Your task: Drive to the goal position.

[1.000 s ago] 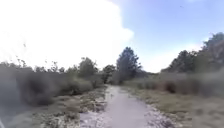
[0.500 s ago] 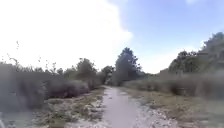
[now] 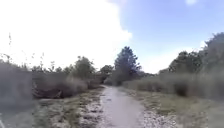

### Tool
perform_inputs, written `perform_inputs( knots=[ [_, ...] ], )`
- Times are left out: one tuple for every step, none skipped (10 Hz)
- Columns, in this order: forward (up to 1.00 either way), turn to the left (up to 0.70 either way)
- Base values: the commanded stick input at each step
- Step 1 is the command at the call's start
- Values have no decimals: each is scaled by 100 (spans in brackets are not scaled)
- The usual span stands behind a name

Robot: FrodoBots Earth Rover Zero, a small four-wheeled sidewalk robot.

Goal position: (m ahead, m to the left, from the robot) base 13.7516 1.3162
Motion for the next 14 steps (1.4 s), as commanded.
perform_inputs(
  knots=[
    [70, 0],
    [70, 0],
    [70, 0],
    [70, 0],
    [70, 0],
    [70, 0],
    [70, 0],
    [70, 0],
    [70, 0],
    [70, 0],
    [70, 0],
    [70, 0],
    [70, 0],
    [70, 0]
  ],
)
